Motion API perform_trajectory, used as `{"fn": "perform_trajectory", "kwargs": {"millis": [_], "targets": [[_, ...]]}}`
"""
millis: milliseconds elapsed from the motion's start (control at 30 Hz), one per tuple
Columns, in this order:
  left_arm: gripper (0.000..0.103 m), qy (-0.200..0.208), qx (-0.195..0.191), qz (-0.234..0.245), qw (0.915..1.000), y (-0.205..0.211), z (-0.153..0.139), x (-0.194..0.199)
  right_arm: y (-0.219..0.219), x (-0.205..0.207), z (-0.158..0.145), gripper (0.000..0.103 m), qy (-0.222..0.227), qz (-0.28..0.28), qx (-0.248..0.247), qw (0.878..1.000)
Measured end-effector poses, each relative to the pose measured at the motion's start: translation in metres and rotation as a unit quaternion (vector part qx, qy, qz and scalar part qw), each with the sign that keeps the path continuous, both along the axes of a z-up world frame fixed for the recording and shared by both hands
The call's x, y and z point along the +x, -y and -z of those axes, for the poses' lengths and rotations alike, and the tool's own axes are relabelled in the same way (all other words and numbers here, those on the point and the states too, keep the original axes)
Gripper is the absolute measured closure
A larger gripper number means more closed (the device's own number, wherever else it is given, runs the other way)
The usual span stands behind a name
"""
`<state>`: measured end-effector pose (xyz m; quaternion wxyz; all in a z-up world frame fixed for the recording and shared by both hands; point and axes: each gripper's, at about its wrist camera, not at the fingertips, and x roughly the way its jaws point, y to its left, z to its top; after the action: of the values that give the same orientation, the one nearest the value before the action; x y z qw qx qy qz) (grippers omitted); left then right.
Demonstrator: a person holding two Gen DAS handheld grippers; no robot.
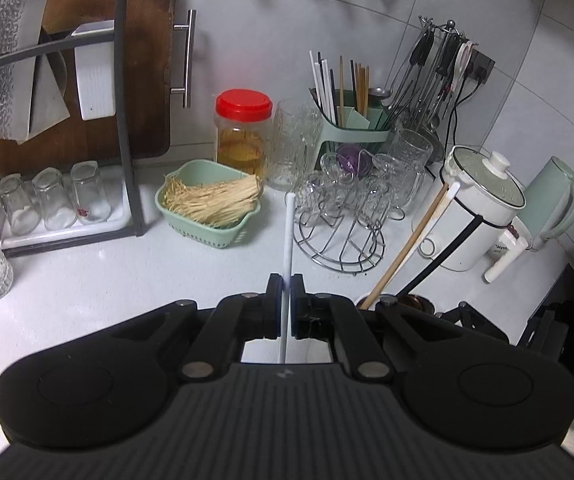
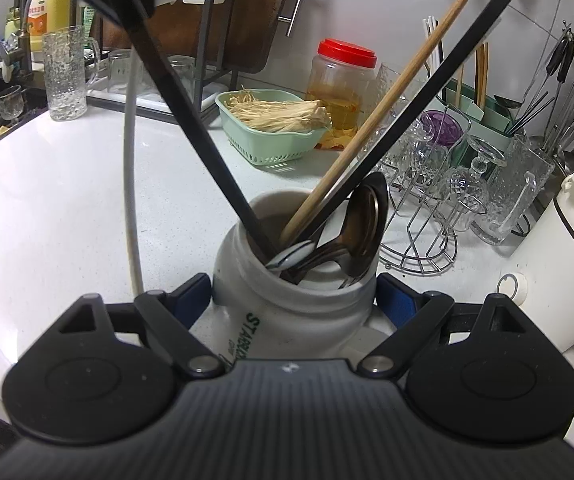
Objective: Organize utensils
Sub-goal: 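Lower the white chopstick into the mug held by the right tool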
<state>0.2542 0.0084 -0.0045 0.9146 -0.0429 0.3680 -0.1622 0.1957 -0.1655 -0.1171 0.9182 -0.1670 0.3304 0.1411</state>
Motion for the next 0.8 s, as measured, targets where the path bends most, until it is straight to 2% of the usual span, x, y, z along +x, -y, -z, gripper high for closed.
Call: {"fn": "perform_trajectory", "kwargs": {"millis": [200, 800], "targets": [[0.099, 0.011, -0.007, 0.010, 0.9999, 0.006, -0.019, 0.000, 0.000, 0.000, 0.000, 0.012, 0.002, -0.002, -0.001, 1.000], [0.099, 0.083, -0.017, 0.077, 0.9934, 0.047, -0.111, -0.004, -0.001, 0.000, 0.001, 0.011, 0.001, -0.005, -0.005, 1.000]]}}
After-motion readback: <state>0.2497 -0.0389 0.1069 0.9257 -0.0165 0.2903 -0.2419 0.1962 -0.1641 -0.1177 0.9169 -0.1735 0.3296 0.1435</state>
